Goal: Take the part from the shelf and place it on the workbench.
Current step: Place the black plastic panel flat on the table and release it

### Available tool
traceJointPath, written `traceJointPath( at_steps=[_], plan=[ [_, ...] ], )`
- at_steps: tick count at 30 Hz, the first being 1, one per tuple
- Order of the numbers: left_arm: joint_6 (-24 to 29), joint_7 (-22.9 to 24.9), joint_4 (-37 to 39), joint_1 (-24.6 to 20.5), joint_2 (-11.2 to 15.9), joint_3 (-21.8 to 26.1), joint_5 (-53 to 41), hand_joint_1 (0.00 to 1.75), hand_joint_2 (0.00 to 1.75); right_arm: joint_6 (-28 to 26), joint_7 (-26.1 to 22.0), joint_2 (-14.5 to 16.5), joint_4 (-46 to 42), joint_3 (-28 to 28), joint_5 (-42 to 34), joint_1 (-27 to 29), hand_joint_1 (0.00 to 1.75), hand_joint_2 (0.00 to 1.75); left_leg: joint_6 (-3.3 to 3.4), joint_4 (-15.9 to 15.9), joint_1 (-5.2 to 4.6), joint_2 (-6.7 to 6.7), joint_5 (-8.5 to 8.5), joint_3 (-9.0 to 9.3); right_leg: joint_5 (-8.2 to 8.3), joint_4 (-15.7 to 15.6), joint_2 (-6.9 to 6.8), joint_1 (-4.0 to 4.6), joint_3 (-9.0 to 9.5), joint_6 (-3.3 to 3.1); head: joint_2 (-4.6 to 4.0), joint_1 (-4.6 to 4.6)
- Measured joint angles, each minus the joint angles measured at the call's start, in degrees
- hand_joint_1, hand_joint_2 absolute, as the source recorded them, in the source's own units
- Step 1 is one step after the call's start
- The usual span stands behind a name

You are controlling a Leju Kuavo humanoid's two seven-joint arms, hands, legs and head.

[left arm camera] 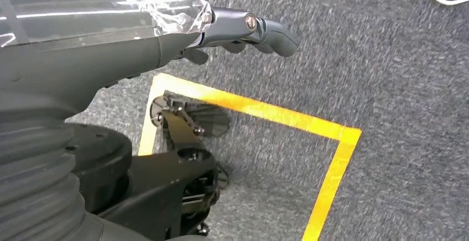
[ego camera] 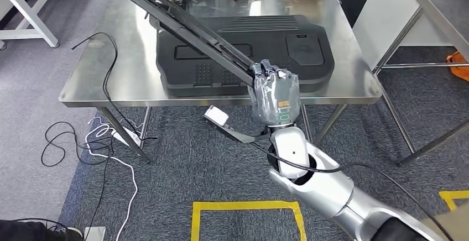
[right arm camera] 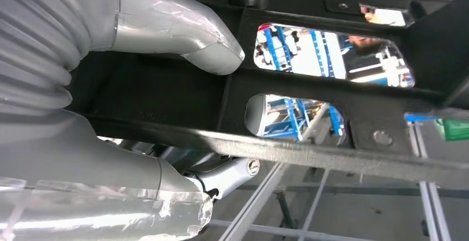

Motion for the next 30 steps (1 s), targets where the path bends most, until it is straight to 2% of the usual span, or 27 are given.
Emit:
traceJointPath(
  at_steps=[2, 4, 5, 6, 7, 9, 10, 11, 13, 15, 17, 19, 20, 21, 22, 24, 25, 26, 27, 30],
  plan=[
    [0.01, 0.0, 0.0, -0.03, 0.01, 0.0, 0.0, 0.0, 1.75, 0.18, 0.05, -0.13, 0.26, -0.14, 0.03, -0.23, 1.75, 1.75, -0.53, 4.99, 0.07, 0.06, -2.61, -2.19, -0.13, -0.26, -0.09, -0.15, 0.43, -0.57, 0.0, -0.44],
    [0.01, 0.01, 0.0, 0.03, 0.01, 0.0, 0.0, 0.0, 1.75, 0.21, 0.11, -0.18, 0.66, -0.27, 0.02, -0.32, 1.75, 1.75, -0.76, 12.67, 0.07, 0.09, -5.44, -6.29, -0.44, -0.25, -0.16, -0.03, 0.72, -1.02, 0.0, -0.75],
    [0.01, 0.01, 0.01, 0.09, 0.01, 0.0, 0.0, 0.0, 1.75, 0.21, 0.14, -0.21, 0.9, -0.32, 0.02, -0.32, 1.75, 1.75, -0.74, 15.07, 0.07, 0.09, -5.74, -7.81, -0.62, -0.24, -0.16, 0.05, 0.92, -1.16, 0.0, -0.77],
    [0.01, 0.02, 0.01, 0.14, 0.01, 0.0, 0.0, 0.0, 1.75, 0.21, 0.15, -0.25, 1.14, -0.36, 0.01, -0.33, 1.75, 1.75, -0.63, 15.43, 0.05, 0.09, -4.93, -8.36, -0.82, -0.22, -0.12, 0.12, 1.19, -1.21, 0.0, -0.78],
    [0.01, 0.02, 0.02, 0.15, 0.01, 0.0, 0.0, 0.0, 1.75, 0.21, 0.16, -0.31, 1.36, -0.38, 0.01, -0.34, 1.75, 1.75, -0.4, 13.47, 0.01, 0.08, -2.99, -7.8, -1.07, -0.21, -0.07, 0.18, 1.56, -1.19, 0.0, -0.8],
    [0.01, 0.04, 0.02, 0.11, 0.08, 0.0, 0.0, 0.0, 1.75, 0.21, 0.17, -0.43, 1.74, -0.43, 0.01, -0.43, 1.75, 1.75, 0.35, 6.02, -0.23, 0.04, 1.6, -4.81, -1.67, -0.21, 0.0, 0.33, 2.41, -0.98, 0.0, -0.84],
    [0.01, 0.05, 0.02, 0.08, 0.14, 0.0, 0.0, 0.0, 1.75, 0.2, 0.19, -0.48, 1.91, -0.47, -0.03, -0.54, 1.75, 1.75, 0.73, 2.78, -0.42, 0.02, 2.96, -3.49, -1.93, -0.2, 0.04, 0.4, 2.66, -0.82, 0.0, -0.89],
    [0.01, 0.08, 0.02, 0.04, 0.2, 0.0, 0.0, 0.0, 1.75, 0.18, 0.2, -0.52, 2.07, -0.53, -0.08, -0.65, 1.75, 1.75, 1.02, 0.85, -0.6, 0.0, 3.44, -2.74, -2.09, -0.22, 0.06, 0.43, 2.74, -0.62, 0.0, -0.94],
    [0.01, 0.14, 0.02, -0.01, 0.26, 0.0, 0.0, 0.0, 1.75, 0.15, 0.23, -0.58, 2.34, -0.68, -0.22, -0.79, 1.75, 1.75, 1.37, -0.24, -0.8, 0.0, 3.12, -2.45, -2.17, -0.43, 0.09, 0.4, 2.74, -0.13, 0.0, -1.04],
    [0.01, 0.2, 0.04, -0.02, 0.27, 0.0, 0.01, 0.0, 1.75, 0.11, 0.28, -0.74, 2.5, -0.87, -0.33, -0.87, 1.75, 1.75, 1.79, -0.99, -0.44, 0.08, 3.16, -2.01, -2.78, -0.02, 0.03, 0.35, 2.73, 0.42, 0.0, -0.99],
    [0.01, 0.22, 0.05, -0.09, 0.27, 0.0, 0.01, 0.0, 1.75, 0.05, 0.34, -0.97, 2.6, -1.09, -0.42, -0.96, 1.75, 1.75, 2.3, -1.68, -0.06, 0.19, 3.2, -1.41, -5.12, 4.17, -0.02, 0.33, 0.91, 0.9, 0.0, -0.64],
    [0.01, 0.23, 0.07, -0.17, 0.27, 0.0, 0.0, 0.0, 1.75, 0.01, 0.38, -1.12, 2.77, -1.3, -0.49, -0.93, 1.75, 1.75, 2.64, -1.73, -0.09, 0.22, 2.99, -1.14, -8.04, 11.69, -0.03, 0.18, -3.11, 1.33, 0.0, -0.25],
    [0.01, 0.25, 0.08, -0.18, 0.27, 0.0, 0.0, 0.0, 1.75, -0.01, 0.4, -1.2, 2.88, -1.38, -0.53, -0.86, 1.75, 1.75, 2.7, -1.71, -0.09, 0.22, 2.84, -1.02, -8.55, 14.5, -0.03, 0.06, -4.88, 1.53, 0.0, -0.14],
    [0.01, 0.27, 0.09, -0.16, 0.27, 0.0, 0.0, 0.0, 1.75, -0.01, 0.41, -1.3, 3.0, -1.42, -0.56, -0.8, 1.75, 1.75, 2.68, -1.68, -0.06, 0.19, 2.66, -0.85, -7.94, 15.41, -0.03, -0.06, -5.8, 1.67, 0.0, -0.07],
    [0.01, 0.3, 0.1, -0.15, 0.27, 0.0, 0.0, 0.0, 1.75, -0.02, 0.42, -1.4, 3.11, -1.44, -0.57, -0.76, 1.75, 1.75, 2.58, -1.62, 0.0, 0.15, 2.44, -0.61, -6.18, 13.99, -0.04, -0.17, -5.6, 1.75, 0.0, 0.01],
    [0.01, 0.33, 0.2, -0.16, 0.27, 0.0, 0.0, 0.0, 1.75, -0.05, 0.44, -1.54, 3.26, -1.48, -0.57, -0.73, 1.75, 1.75, 2.14, -1.35, 0.12, 0.06, 1.81, -0.14, -1.55, 6.79, -0.14, -0.36, -2.91, 1.81, 0.0, 0.24],
    [0.01, 0.36, 0.25, -0.2, 0.28, 0.0, 0.0, 0.0, 1.75, -0.11, 0.46, -1.56, 3.31, -1.51, -0.56, -0.75, 1.75, 1.75, 1.85, -1.03, 0.04, 0.02, 1.49, -0.12, -0.13, 3.43, -0.19, -0.32, -1.64, 1.73, 0.0, 0.34],
    [0.01, 0.39, 0.29, -0.24, 0.28, 0.0, 0.0, 0.0, 1.75, -0.2, 0.47, -1.57, 3.35, -1.55, -0.56, -0.72, 1.75, 1.75, 1.55, -0.81, -0.05, -0.01, 1.28, -0.18, 0.46, 1.44, -0.21, -0.28, -0.92, 1.54, 0.0, 0.38],
    [0.01, 0.42, 0.31, -0.26, 0.29, 0.0, 0.0, 0.0, 1.75, -0.28, 0.48, -1.58, 3.38, -1.59, -0.55, -0.68, 1.75, 1.75, 1.29, -0.69, -0.17, -0.02, 1.17, -0.28, 0.27, 0.76, -0.18, -0.18, -0.73, 1.28, 0.0, 0.32],
    [0.01, 0.5, 0.36, -0.29, 0.31, -0.01, 0.0, 0.0, 1.75, -0.38, 0.5, -1.79, 3.41, -1.73, -0.51, -0.55, 1.75, 1.75, 0.41, -0.25, -0.16, 0.04, 0.58, -0.22, 0.11, 0.45, 0.0, -0.17, -0.51, 0.35, 0.0, -0.02]
  ],
)
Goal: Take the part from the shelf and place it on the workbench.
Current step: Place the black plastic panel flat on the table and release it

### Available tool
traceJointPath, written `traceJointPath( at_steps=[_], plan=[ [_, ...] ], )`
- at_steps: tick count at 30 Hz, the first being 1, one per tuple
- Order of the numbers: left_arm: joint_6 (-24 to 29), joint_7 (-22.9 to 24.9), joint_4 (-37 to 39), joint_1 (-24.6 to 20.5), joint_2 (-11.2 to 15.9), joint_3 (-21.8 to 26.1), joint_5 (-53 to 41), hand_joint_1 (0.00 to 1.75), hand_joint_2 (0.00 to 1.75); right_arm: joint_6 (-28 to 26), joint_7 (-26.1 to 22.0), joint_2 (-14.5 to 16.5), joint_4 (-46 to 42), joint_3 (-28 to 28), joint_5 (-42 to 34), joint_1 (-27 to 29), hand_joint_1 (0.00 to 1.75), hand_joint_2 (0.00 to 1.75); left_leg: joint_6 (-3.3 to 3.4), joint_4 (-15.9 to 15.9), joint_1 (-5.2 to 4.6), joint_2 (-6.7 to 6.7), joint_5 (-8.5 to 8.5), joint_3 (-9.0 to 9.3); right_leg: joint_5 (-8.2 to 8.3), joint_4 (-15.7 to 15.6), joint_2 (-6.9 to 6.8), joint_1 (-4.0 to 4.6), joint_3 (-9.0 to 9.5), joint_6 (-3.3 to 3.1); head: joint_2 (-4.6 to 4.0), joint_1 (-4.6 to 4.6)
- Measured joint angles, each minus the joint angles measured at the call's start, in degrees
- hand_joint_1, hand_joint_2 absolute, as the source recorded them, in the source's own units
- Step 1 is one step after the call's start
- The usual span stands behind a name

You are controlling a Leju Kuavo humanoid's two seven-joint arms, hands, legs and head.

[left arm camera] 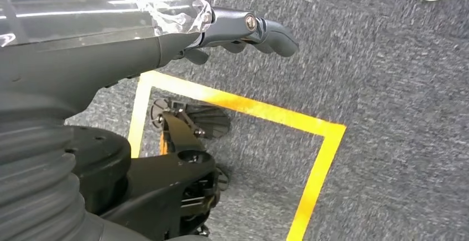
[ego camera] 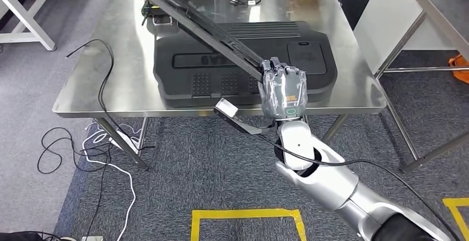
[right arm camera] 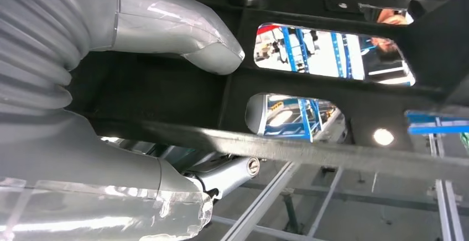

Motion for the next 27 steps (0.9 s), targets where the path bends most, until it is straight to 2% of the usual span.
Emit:
traceJointPath(
  at_steps=[2, 4, 5, 6, 7, 9, 10, 11, 13, 16, 18, 20, 21, 22, 23, 24, 25, 26, 27],
  plan=[
    [0.0, 0.03, 0.04, -0.12, 0.02, -0.01, 0.0, 0.0, 1.75, 0.0, 0.02, -0.1, -0.01, -0.03, 0.07, 0.01, 1.75, 1.75, -0.58, 3.65, 0.1, 0.05, -2.11, -1.38, -0.1, -0.26, -0.06, -0.2, 0.43, -0.57, 0.0, -0.32],
    [0.0, 0.04, 0.07, -0.16, 0.02, -0.01, 0.0, 0.0, 1.75, 0.01, 0.05, -0.12, -0.01, -0.03, 0.13, 0.07, 1.75, 1.75, -0.88, 11.22, 0.18, 0.09, -5.23, -5.16, -0.41, -0.26, -0.15, -0.14, 0.73, -1.05, 0.0, -0.63],
    [0.0, 0.05, 0.08, -0.11, 0.02, -0.01, 0.0, 0.0, 1.75, 0.02, 0.08, -0.13, -0.01, -0.03, 0.17, 0.13, 1.75, 1.75, -0.93, 14.55, 0.2, 0.09, -6.13, -7.06, -0.57, -0.26, -0.16, -0.07, 0.9, -1.23, 0.0, -0.68],
    [0.0, 0.07, 0.08, -0.05, 0.02, -0.01, 0.0, 0.0, 1.75, 0.04, 0.09, -0.14, -0.01, -0.03, 0.22, 0.21, 1.75, 1.75, -0.89, 16.17, 0.2, 0.09, -5.99, -8.21, -0.74, -0.25, -0.12, 0.0, 1.12, -1.34, 0.0, -0.69],
    [0.0, 0.07, 0.08, 0.0, 0.02, -0.01, 0.0, 0.0, 1.75, 0.06, 0.11, -0.15, -0.01, -0.03, 0.28, 0.29, 1.75, 1.75, -0.74, 15.57, 0.18, 0.09, -4.71, -8.27, -0.94, -0.25, -0.07, 0.06, 1.42, -1.38, 0.0, -0.71],
    [0.0, 0.07, 0.08, 0.03, 0.04, -0.01, 0.0, 0.0, 1.75, 0.11, 0.13, -0.17, -0.01, -0.04, 0.45, 0.4, 1.75, 1.75, -0.09, 8.59, 0.04, 0.06, -0.13, -5.61, -1.47, -0.26, 0.05, 0.14, 2.25, -1.25, 0.0, -0.75],
    [0.0, 0.07, 0.08, 0.02, 0.1, -0.01, 0.0, 0.0, 1.75, 0.13, 0.14, -0.19, -0.01, -0.07, 0.54, 0.39, 1.75, 1.75, 0.26, 4.96, -0.13, 0.06, 1.59, -4.09, -1.75, -0.25, 0.09, 0.24, 2.57, -1.09, 0.0, -0.76],
    [0.0, 0.07, 0.08, -0.01, 0.15, -0.01, 0.0, 0.0, 1.75, 0.15, 0.15, -0.2, -0.02, -0.1, 0.6, 0.36, 1.75, 1.75, 0.57, 2.17, -0.31, 0.06, 2.54, -2.94, -1.94, -0.23, 0.13, 0.3, 2.74, -0.9, 0.0, -0.81],
    [0.0, 0.07, 0.08, -0.03, 0.25, -0.01, 0.01, 0.0, 1.75, 0.21, 0.16, -0.2, -0.03, -0.16, 0.66, 0.32, 1.75, 1.75, 0.91, 0.54, -0.65, 0.06, 2.48, -2.3, -2.07, -0.36, 0.17, 0.34, 2.77, -0.47, 0.0, -0.89],
    [0.0, 0.05, 0.08, -0.01, 0.28, -0.01, 0.01, 0.0, 1.75, 0.4, 0.18, -0.34, -0.07, -0.34, 0.72, 0.37, 1.75, 1.75, 1.5, -0.6, -0.24, 0.13, 2.53, -1.64, -2.96, 0.41, 0.08, 0.33, 2.68, 0.37, 0.0, -0.81],
    [0.0, 0.03, 0.08, -0.1, 0.28, -0.01, 0.0, 0.0, 1.75, 0.5, 0.18, -0.5, -0.09, -0.54, 0.74, 0.4, 1.75, 1.75, 1.93, -1.15, 0.02, 0.22, 2.56, -1.14, -5.6, 5.42, 0.01, 0.24, 0.41, 0.87, 0.0, -0.54],
    [-0.01, 0.03, 0.08, -0.15, 0.28, -0.01, 0.0, 0.0, 1.75, 0.54, 0.18, -0.61, -0.09, -0.68, 0.74, 0.48, 1.75, 1.75, 2.2, -1.15, 0.02, 0.23, 2.37, -0.98, -8.22, 12.63, -0.01, 0.13, -3.56, 1.3, 0.0, -0.32],
    [-0.02, 0.03, 0.09, -0.13, 0.28, -0.01, 0.0, 0.0, 1.75, 0.56, 0.18, -0.67, -0.09, -0.72, 0.73, 0.53, 1.75, 1.75, 2.25, -1.13, 0.03, 0.23, 2.25, -0.87, -8.35, 14.72, -0.01, 0.07, -4.95, 1.48, 0.0, -0.25],
    [-0.03, 0.03, 0.09, -0.11, 0.28, -0.01, 0.0, 0.0, 1.75, 0.58, 0.18, -0.72, -0.09, -0.74, 0.73, 0.57, 1.75, 1.75, 2.21, -1.08, 0.07, 0.2, 2.08, -0.73, -7.32, 14.67, -0.02, 0.0, -5.35, 1.58, 0.0, -0.17],
    [-0.03, 0.03, 0.09, -0.1, 0.28, -0.01, 0.0, 0.0, 1.75, 0.61, 0.18, -0.74, -0.09, -0.76, 0.73, 0.58, 1.75, 1.75, 2.08, -0.98, 0.14, 0.17, 1.86, -0.52, -5.27, 12.37, -0.03, -0.08, -4.66, 1.65, 0.0, -0.09],
    [-0.04, 0.03, 0.1, -0.1, 0.28, -0.01, 0.0, 0.0, 1.75, 0.62, 0.18, -0.77, -0.09, -0.78, 0.73, 0.56, 1.75, 1.75, 1.87, -0.81, 0.2, 0.13, 1.54, -0.29, -2.83, 8.46, -0.09, -0.19, -3.2, 1.69, 0.0, 0.03],
    [-0.05, 0.03, 0.1, -0.13, 0.28, -0.01, 0.0, 0.0, 1.75, 0.63, 0.18, -0.78, -0.09, -0.8, 0.73, 0.52, 1.75, 1.75, 1.57, -0.56, 0.15, 0.09, 1.21, -0.17, -1.09, 4.8, -0.15, -0.17, -1.7, 1.68, 0.0, 0.13],
    [-0.06, 0.03, 0.1, -0.17, 0.28, -0.01, 0.0, 0.0, 1.75, 0.64, 0.18, -0.78, -0.1, -0.84, 0.72, 0.46, 1.75, 1.75, 1.28, -0.28, 0.07, 0.04, 0.94, -0.15, -0.07, 2.04, -0.16, -0.13, -0.54, 1.49, 0.0, 0.21],
    [-0.07, 0.03, 0.1, -0.21, 0.28, -0.01, 0.0, 0.0, 1.75, 0.65, 0.18, -0.79, -0.12, -0.88, 0.71, 0.42, 1.75, 1.75, 1.02, -0.09, -0.03, 0.01, 0.75, -0.18, 0.14, 0.64, -0.16, -0.07, 0.01, 1.24, 0.0, 0.2]
  ],
)
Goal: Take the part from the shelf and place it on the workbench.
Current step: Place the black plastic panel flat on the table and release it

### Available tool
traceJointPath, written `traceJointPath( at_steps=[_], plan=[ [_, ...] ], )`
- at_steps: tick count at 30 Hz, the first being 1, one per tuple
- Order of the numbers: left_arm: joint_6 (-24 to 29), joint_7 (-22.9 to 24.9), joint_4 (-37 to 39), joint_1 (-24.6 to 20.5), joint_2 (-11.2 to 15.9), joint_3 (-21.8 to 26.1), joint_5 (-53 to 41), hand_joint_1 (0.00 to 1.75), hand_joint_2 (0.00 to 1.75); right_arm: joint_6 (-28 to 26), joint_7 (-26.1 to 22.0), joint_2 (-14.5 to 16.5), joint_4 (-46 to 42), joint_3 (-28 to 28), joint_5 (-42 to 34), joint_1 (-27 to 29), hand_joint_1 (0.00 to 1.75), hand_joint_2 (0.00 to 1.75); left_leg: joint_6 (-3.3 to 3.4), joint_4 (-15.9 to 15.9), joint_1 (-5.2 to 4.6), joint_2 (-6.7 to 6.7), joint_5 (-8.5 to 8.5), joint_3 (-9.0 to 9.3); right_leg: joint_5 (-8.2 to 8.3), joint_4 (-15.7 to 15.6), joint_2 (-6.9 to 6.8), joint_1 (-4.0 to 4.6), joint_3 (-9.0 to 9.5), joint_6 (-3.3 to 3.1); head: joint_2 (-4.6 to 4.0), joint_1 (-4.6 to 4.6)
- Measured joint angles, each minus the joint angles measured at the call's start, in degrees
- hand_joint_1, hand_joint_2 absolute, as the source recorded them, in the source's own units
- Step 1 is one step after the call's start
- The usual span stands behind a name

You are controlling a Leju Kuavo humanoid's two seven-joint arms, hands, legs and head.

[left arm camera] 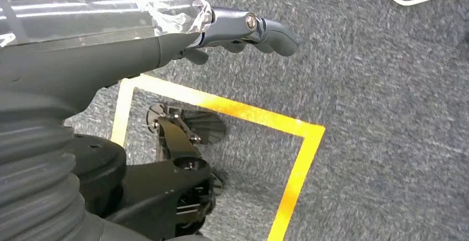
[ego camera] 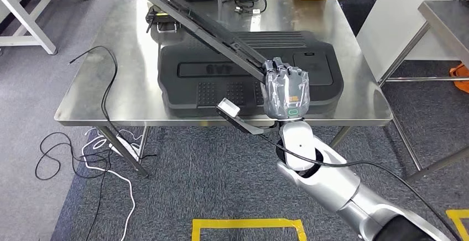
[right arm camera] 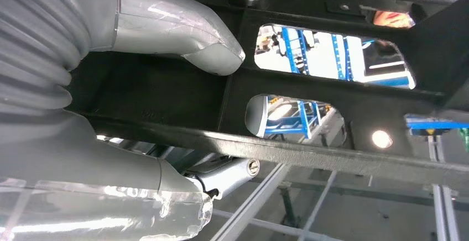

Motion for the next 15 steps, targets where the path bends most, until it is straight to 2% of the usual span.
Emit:
traceJointPath(
  at_steps=[3, 5, 6, 8, 9, 10, 11, 13, 14, 15],
  plan=[
    [-0.01, -0.01, 0.0, -0.05, 0.0, 0.0, 0.0, 0.0, 1.75, 0.1, 0.0, -0.11, -0.04, -0.15, -0.02, -0.05, 1.75, 1.75, -0.79, 0.13, 0.01, 0.01, -0.34, 0.11, -0.3, -0.4, 0.16, 0.13, 0.23, -1.03, 0.0, -0.28],
    [-0.04, -0.02, 0.0, -0.11, 0.0, 0.0, 0.0, 0.0, 1.75, 0.14, 0.01, -0.2, -0.07, -0.21, -0.02, -0.13, 1.75, 1.75, -1.46, 2.44, 0.13, 0.06, -1.88, -0.68, -0.3, -0.71, 0.14, -0.05, 0.54, -1.67, 0.0, -0.57],
    [-0.07, -0.02, 0.0, -0.13, 0.0, 0.0, 0.0, 0.0, 1.75, 0.14, 0.01, -0.2, -0.08, -0.21, -0.02, -0.16, 1.75, 1.75, -1.73, 5.29, 0.19, 0.07, -3.35, -1.97, -0.37, -0.79, 0.1, -0.12, 0.7, -1.92, 0.0, -0.74],
    [-0.11, -0.02, 0.0, -0.08, 0.0, 0.0, 0.0, 0.0, 1.75, 0.14, 0.01, -0.21, -0.08, -0.22, -0.02, -0.19, 1.75, 1.75, -2.05, 12.9, 0.25, 0.08, -6.35, -5.91, -0.62, -0.79, 0.05, -0.08, 0.9, -2.32, 0.0, -0.99],
    [-0.14, -0.01, 0.0, -0.05, 0.0, 0.0, 0.0, 0.0, 1.75, 0.14, 0.02, -0.21, -0.08, -0.22, -0.02, -0.17, 1.75, 1.75, -2.09, 15.61, 0.27, 0.08, -6.83, -7.51, -0.77, -0.78, 0.05, -0.05, 1.05, -2.45, 0.0, -1.0],
    [-0.16, 0.01, 0.0, -0.03, 0.0, 0.0, 0.0, 0.0, 1.75, 0.14, 0.02, -0.22, -0.08, -0.22, -0.02, -0.15, 1.75, 1.75, -2.04, 16.29, 0.27, 0.08, -6.16, -8.19, -0.94, -0.77, 0.09, -0.03, 1.28, -2.52, 0.0, -1.02],
    [-0.21, 0.03, 0.0, -0.04, 0.0, 0.0, 0.0, 0.0, 1.75, 0.14, 0.02, -0.22, -0.08, -0.23, -0.02, -0.14, 1.75, 1.75, -1.89, 14.66, 0.26, 0.08, -4.38, -7.75, -1.15, -0.76, 0.14, -0.02, 1.6, -2.51, 0.0, -1.03],
    [-0.3, 0.05, 0.0, -0.09, 0.01, 0.0, 0.0, 0.0, 1.75, 0.13, 0.02, -0.23, -0.08, -0.27, -0.02, -0.14, 1.75, 1.75, -1.34, 7.26, 0.17, 0.04, 0.18, -4.7, -1.69, -0.78, 0.23, 0.0, 2.41, -2.28, 0.0, -1.05],
    [-0.32, 0.06, 0.0, -0.11, 0.01, 0.0, 0.0, 0.0, 1.75, 0.13, 0.02, -0.24, -0.08, -0.32, -0.03, -0.18, 1.75, 1.75, -1.04, 3.96, 0.01, 0.03, 1.57, -3.31, -1.94, -0.76, 0.28, 0.06, 2.67, -2.09, 0.0, -1.1],
    [-0.34, 0.08, 0.0, -0.14, 0.02, 0.0, 0.0, 0.0, 1.75, 0.11, 0.02, -0.26, -0.08, -0.39, -0.04, -0.22, 1.75, 1.75, -0.78, 1.8, -0.15, 0.02, 2.08, -2.43, -2.1, -0.76, 0.31, 0.1, 2.78, -1.85, 0.0, -1.15]
  ],
)
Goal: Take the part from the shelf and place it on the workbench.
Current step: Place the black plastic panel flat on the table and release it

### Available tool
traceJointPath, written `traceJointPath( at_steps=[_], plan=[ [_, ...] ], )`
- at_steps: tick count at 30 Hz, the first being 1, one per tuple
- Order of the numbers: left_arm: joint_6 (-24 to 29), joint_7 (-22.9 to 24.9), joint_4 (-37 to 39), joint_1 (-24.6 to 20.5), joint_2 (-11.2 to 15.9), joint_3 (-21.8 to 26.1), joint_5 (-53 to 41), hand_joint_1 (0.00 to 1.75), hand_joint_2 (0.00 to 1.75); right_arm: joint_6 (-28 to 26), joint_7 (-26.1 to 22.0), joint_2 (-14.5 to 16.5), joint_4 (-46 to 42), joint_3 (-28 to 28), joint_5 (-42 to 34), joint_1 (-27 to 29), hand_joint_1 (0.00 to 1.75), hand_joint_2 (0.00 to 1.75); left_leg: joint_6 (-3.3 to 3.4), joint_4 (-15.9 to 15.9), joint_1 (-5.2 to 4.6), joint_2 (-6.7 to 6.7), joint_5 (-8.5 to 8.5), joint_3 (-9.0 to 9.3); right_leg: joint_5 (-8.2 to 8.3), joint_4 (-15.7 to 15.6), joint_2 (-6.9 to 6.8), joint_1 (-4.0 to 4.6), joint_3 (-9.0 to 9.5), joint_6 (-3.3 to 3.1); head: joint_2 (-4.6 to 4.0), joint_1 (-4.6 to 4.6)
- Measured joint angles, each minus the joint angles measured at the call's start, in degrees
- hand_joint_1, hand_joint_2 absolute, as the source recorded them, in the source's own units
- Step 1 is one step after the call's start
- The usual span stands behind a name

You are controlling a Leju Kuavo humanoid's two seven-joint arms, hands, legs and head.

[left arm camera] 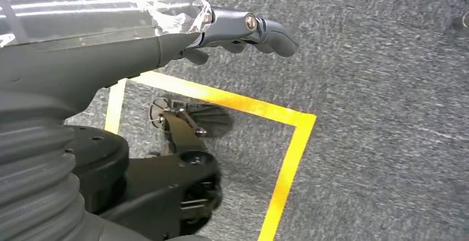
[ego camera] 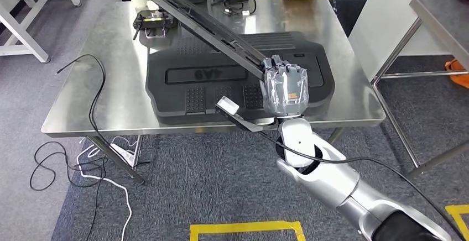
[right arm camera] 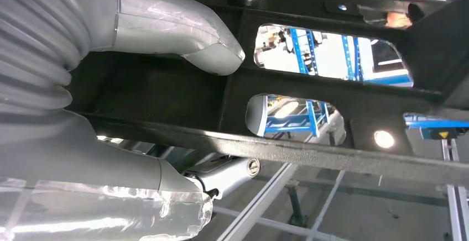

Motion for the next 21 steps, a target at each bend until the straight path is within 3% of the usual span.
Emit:
traceJointPath(
  at_steps=[3, 5, 8, 9, 10, 11, 13, 14, 16, 19, 21],
  plan=[
    [-0.05, 0.05, -0.01, -0.05, 0.01, 0.0, 0.01, 0.0, 1.75, -0.05, 0.0, -0.09, -0.01, -0.18, -0.1, -0.03, 1.75, 1.75, 0.54, -1.63, -0.11, 0.05, -0.45, 0.55, -0.2, -0.33, 0.01, 0.07, 0.07, 0.85, 0.0, -0.07],
    [-0.05, 0.05, 0.0, -0.06, 0.01, 0.0, 0.0, 0.0, 1.75, -0.1, 0.01, -0.25, -0.02, -0.26, -0.14, -0.07, 1.75, 1.75, 1.05, -2.45, 0.24, 0.13, -0.31, 1.09, -1.44, 1.25, -0.09, 0.09, -0.42, 1.37, 0.0, 0.08],
    [-0.05, 0.05, 0.0, -0.13, 0.01, 0.0, 0.0, 0.0, 1.75, -0.18, 0.05, -0.5, -0.03, -0.31, -0.25, -0.05, 1.75, 1.75, 1.73, -2.86, 0.33, 0.22, -0.45, 1.62, -5.84, 11.17, -0.16, 0.04, -5.39, 1.93, 0.0, 0.6],
    [-0.05, 0.05, 0.0, -0.12, 0.01, 0.0, 0.0, 0.0, 1.75, -0.19, 0.06, -0.57, -0.02, -0.31, -0.32, 0.03, 1.75, 1.75, 1.84, -2.84, 0.3, 0.22, -0.58, 1.72, -6.49, 14.16, -0.17, 0.01, -7.19, 2.07, 0.0, 0.69],
    [-0.05, 0.05, 0.0, -0.09, 0.01, 0.0, 0.0, 0.0, 1.75, -0.19, 0.08, -0.64, -0.02, -0.32, -0.4, 0.11, 1.75, 1.75, 1.88, -2.81, 0.29, 0.2, -0.73, 1.87, -6.07, 15.39, -0.17, -0.01, -8.22, 2.15, 0.0, 0.79],
    [-0.05, 0.05, 0.0, -0.07, 0.01, 0.0, 0.0, 0.0, 1.75, -0.19, 0.08, -0.69, -0.01, -0.32, -0.47, 0.16, 1.75, 1.75, 1.83, -2.75, 0.31, 0.16, -0.93, 2.06, -4.48, 14.31, -0.18, -0.03, -8.16, 2.17, 0.0, 0.87],
    [-0.05, 0.05, 0.0, -0.05, 0.01, 0.0, 0.0, 0.0, 1.75, -0.2, 0.09, -0.74, -0.01, -0.32, -0.61, 0.2, 1.75, 1.75, 1.48, -2.5, 0.39, 0.08, -1.52, 2.54, 0.13, 7.38, -0.23, -0.1, -5.61, 2.11, 0.0, 1.09],
    [-0.05, 0.05, 0.0, -0.09, 0.01, 0.0, 0.0, 0.0, 1.75, -0.21, 0.09, -0.74, -0.01, -0.32, -0.68, 0.17, 1.75, 1.75, 1.19, -2.21, 0.28, 0.04, -1.86, 2.62, 1.64, 3.95, -0.24, -0.06, -4.24, 2.02, 0.0, 1.18],
    [-0.05, 0.06, 0.0, -0.13, 0.01, 0.0, 0.0, 0.0, 1.75, -0.25, 0.09, -0.75, -0.01, -0.34, -0.79, 0.05, 1.75, 1.75, 0.65, -1.84, 0.06, 0.01, -2.26, 2.49, 2.25, 0.81, -0.16, 0.02, -3.1, 1.52, 0.0, 1.22],
    [-0.05, 0.07, 0.0, -0.15, 0.01, 0.0, 0.0, 0.0, 1.75, -0.31, 0.09, -0.88, -0.01, -0.38, -0.9, 0.01, 1.75, 1.75, -0.11, -1.47, -0.02, 0.01, -2.71, 2.47, 2.01, 0.41, 0.0, -0.02, -2.95, 0.65, 0.0, 0.89],
    [-0.05, 0.07, 0.0, -0.19, 0.01, 0.0, 0.0, 0.0, 1.75, -0.4, 0.09, -0.97, -0.01, -0.38, -0.95, 0.0, 1.75, 1.75, -0.74, 1.81, 0.08, 0.04, -4.64, 1.22, 1.91, 0.16, -0.08, -0.23, -2.55, 0.11, 0.0, 0.58]
  ],
)
